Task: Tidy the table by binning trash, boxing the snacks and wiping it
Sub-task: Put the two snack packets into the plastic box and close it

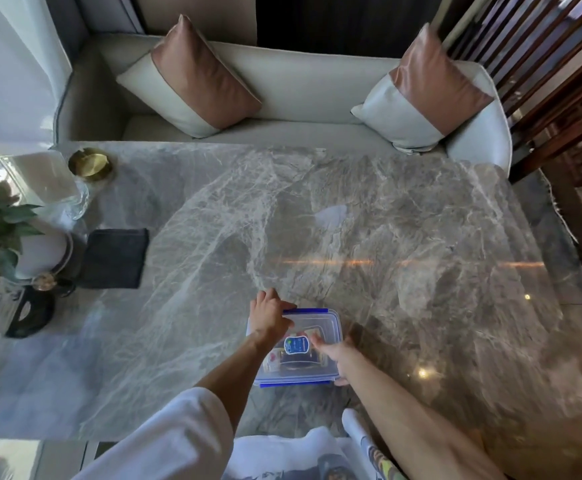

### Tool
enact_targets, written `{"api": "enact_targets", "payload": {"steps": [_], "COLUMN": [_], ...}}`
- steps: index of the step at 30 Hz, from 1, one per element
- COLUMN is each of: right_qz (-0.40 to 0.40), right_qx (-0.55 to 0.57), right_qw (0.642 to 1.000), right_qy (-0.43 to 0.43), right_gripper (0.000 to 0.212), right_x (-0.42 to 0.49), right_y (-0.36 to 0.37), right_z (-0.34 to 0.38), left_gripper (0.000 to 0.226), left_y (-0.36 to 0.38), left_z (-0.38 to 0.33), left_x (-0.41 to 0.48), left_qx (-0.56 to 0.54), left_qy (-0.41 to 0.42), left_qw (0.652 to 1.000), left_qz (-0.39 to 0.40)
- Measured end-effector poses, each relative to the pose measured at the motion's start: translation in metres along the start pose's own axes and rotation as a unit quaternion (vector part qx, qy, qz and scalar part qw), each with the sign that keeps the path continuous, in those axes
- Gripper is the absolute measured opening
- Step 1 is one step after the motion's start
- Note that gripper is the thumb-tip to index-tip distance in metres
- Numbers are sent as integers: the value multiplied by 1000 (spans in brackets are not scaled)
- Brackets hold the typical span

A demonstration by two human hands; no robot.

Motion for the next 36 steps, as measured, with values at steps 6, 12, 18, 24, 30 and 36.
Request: {"api": "enact_targets", "payload": {"steps": [6, 12, 18, 24, 30, 36], "right_qz": [0, 2, 29, 53, 66, -107], "right_qx": [25, 67, 188, 170, 171, 82], "right_qw": [1000, 991, 978, 983, 983, 959], "right_qy": [-3, -119, -90, -37, -29, -250], "right_gripper": [129, 119, 102, 103, 97, 102], "right_x": [-12, -20, -18, -18, -15, -21], "right_y": [-1, -4, 10, 11, 7, 28], "right_z": [-3, -15, -46, -50, -53, -65], "left_gripper": [50, 74, 107, 98, 77, 72], "left_y": [2, 43, 51, 55, 56, 60], "left_z": [-2, 16, 59, 57, 55, 55], "left_x": [-21, -103, -135, -127, -121, -118], "left_qx": [45, 83, 184, 243, 251, 241], "left_qy": [21, 75, 157, 162, 161, 163], "left_qw": [998, 990, 970, 956, 954, 956], "left_qz": [-27, -86, -16, 24, 38, 42]}}
Point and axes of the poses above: each hand's wrist, its own x-axis towards the middle knuckle, its own y-axis out of the palm, z = x × y, the point moved 1 cm from there along x, towards the middle knuckle, and after that the axes turned 2 degrees about y, right-handed, at the moved point
